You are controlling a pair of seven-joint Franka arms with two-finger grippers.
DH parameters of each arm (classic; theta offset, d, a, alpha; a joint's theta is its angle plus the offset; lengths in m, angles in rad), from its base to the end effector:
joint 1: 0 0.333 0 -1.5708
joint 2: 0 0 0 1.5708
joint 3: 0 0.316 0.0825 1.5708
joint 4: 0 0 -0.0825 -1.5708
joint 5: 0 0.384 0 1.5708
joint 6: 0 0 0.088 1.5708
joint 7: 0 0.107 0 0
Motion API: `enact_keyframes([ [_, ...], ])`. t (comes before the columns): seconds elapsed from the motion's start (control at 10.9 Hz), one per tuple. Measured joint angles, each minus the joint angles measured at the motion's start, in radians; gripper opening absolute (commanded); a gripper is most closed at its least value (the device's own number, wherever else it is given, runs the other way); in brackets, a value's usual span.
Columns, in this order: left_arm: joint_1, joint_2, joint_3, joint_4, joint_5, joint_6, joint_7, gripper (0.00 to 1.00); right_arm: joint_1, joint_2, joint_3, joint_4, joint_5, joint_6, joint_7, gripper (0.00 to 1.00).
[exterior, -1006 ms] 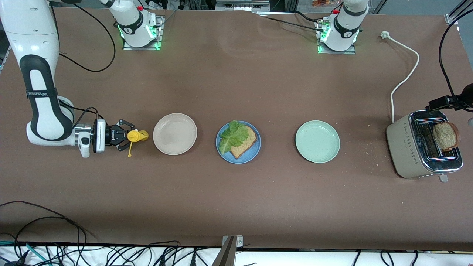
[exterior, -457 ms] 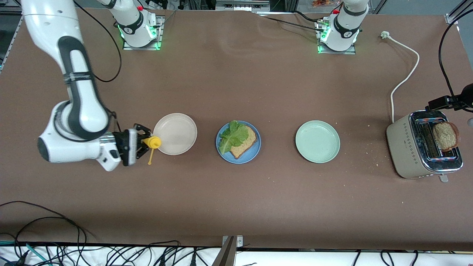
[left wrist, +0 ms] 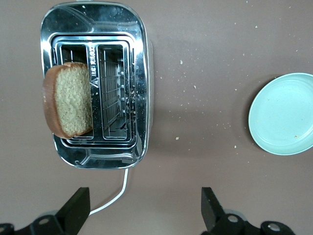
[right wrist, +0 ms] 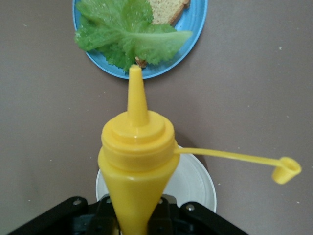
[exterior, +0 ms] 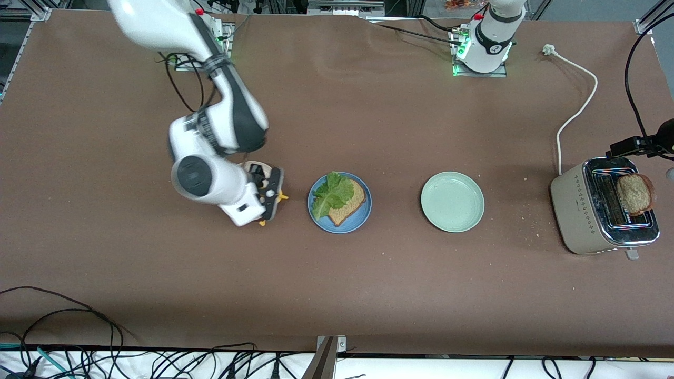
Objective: Make sandwich in blue plate with both arms
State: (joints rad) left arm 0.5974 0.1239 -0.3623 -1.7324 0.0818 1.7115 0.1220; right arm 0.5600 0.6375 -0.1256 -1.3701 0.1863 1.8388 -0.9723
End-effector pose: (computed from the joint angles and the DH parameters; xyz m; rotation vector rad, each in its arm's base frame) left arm 0.5632 0.1515 0.4933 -3.1189 -0.1492 0.2199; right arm 0.6269 0.3263 0.3327 -2.3293 -1.8853 0.1969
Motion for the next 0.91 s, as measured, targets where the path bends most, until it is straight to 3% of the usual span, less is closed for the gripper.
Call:
enact_keyframes([
  [0.27,0.000,0.000,0.000,0.000,0.000,0.000,0.000,1.00,0.163,0.004,0.000,0.001,-0.300,0.008,0.221,0.12],
  [0.91,0.000,0.000,-0.001,-0.001,0.000,0.000,0.000,1.00,0.344,0.105,-0.002,-0.001,-0.746,0.001,0.416,0.12],
])
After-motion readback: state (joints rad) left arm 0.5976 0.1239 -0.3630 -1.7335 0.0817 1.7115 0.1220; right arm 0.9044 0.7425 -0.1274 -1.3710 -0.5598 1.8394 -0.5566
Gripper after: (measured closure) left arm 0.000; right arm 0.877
